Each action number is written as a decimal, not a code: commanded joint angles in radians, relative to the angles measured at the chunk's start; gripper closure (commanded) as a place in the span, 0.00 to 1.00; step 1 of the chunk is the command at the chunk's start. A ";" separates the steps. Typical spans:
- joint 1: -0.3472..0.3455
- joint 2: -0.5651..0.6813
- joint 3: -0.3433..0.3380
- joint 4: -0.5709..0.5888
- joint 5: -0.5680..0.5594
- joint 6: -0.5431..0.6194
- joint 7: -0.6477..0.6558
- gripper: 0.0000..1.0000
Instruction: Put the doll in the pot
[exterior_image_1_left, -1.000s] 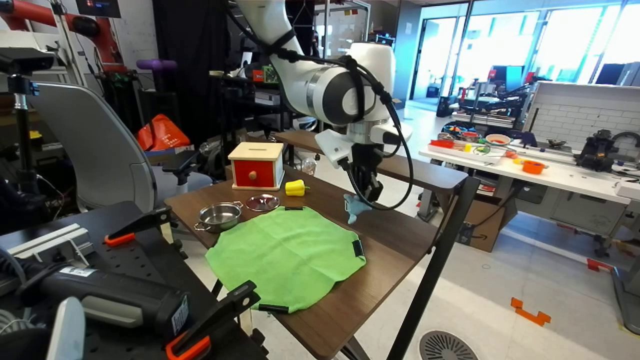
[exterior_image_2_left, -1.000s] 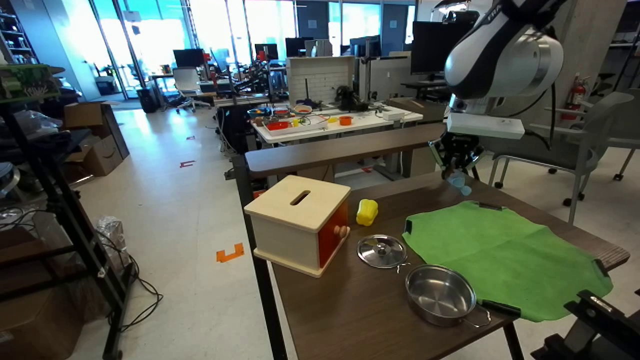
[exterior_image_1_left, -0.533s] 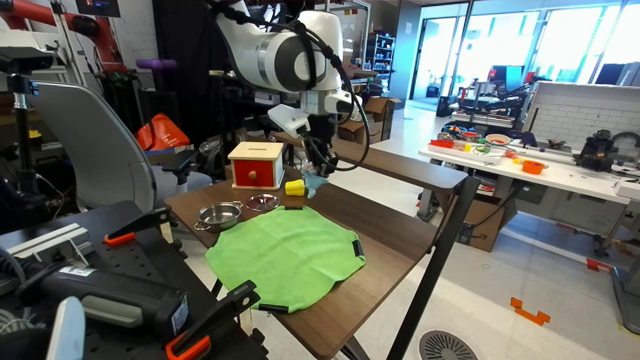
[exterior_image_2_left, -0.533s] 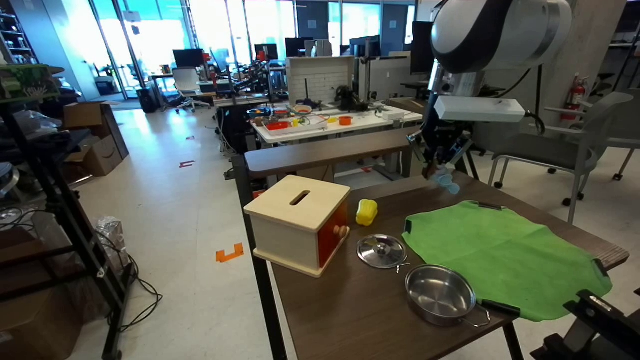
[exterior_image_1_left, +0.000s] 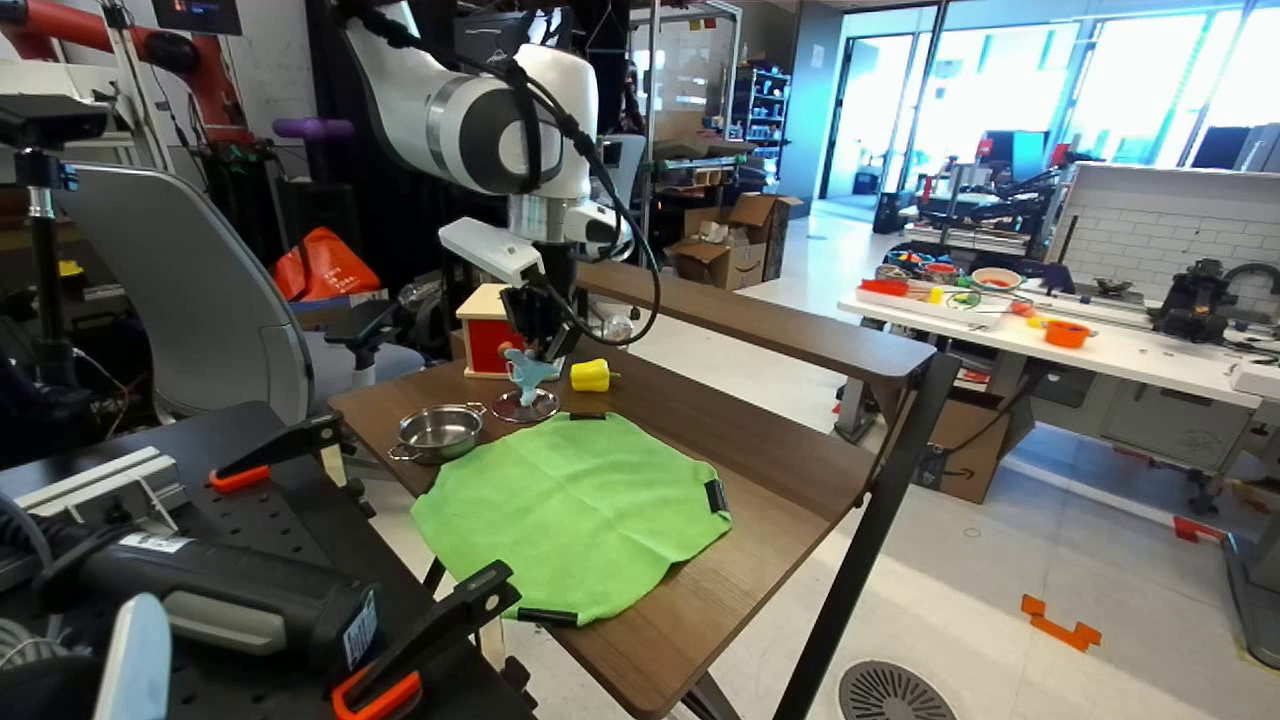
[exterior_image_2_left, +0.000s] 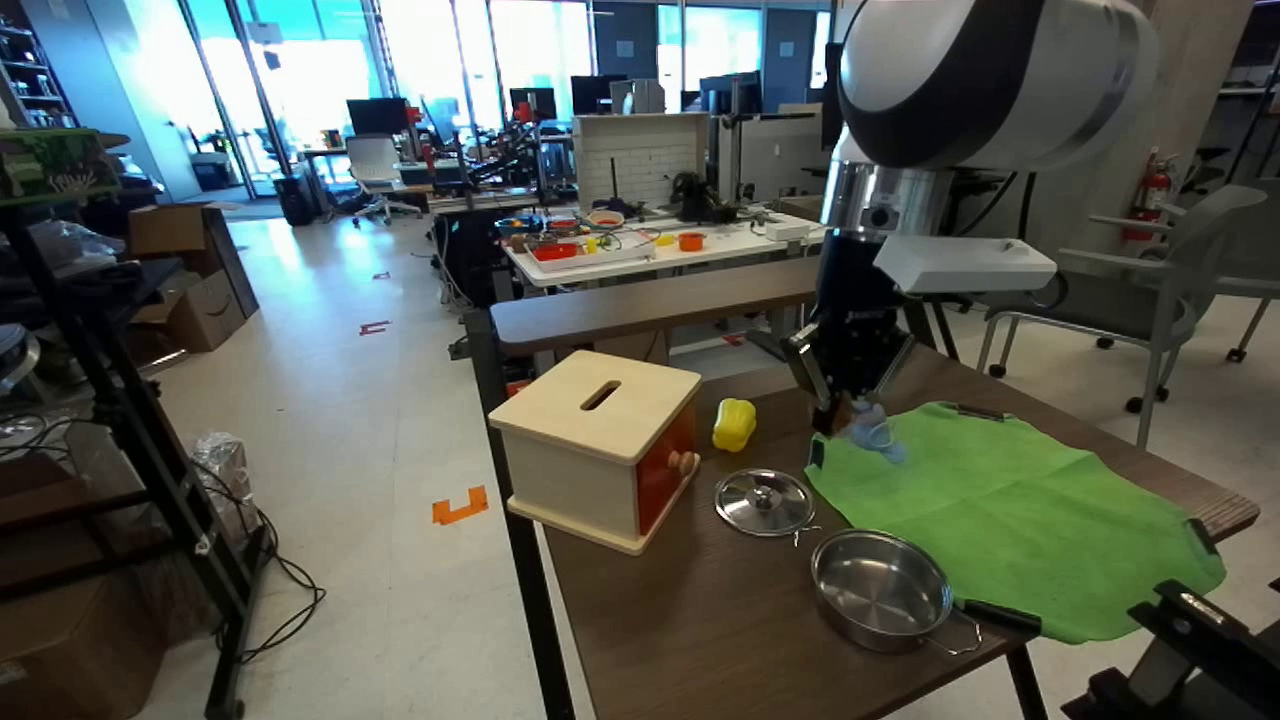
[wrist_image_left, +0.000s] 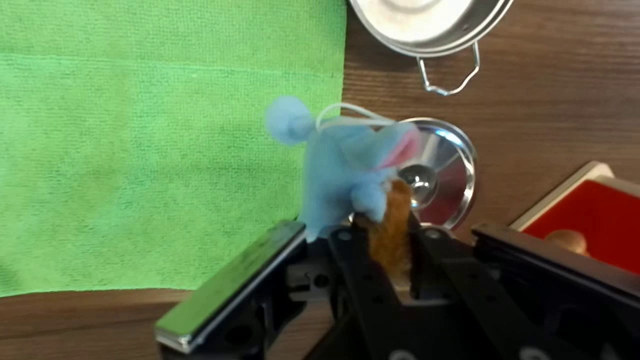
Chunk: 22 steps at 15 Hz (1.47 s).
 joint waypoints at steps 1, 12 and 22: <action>-0.005 -0.011 0.031 -0.027 -0.044 -0.039 -0.057 0.97; 0.106 0.009 0.022 -0.060 -0.168 -0.109 -0.020 0.97; 0.118 0.092 0.030 0.076 -0.159 -0.196 -0.029 0.97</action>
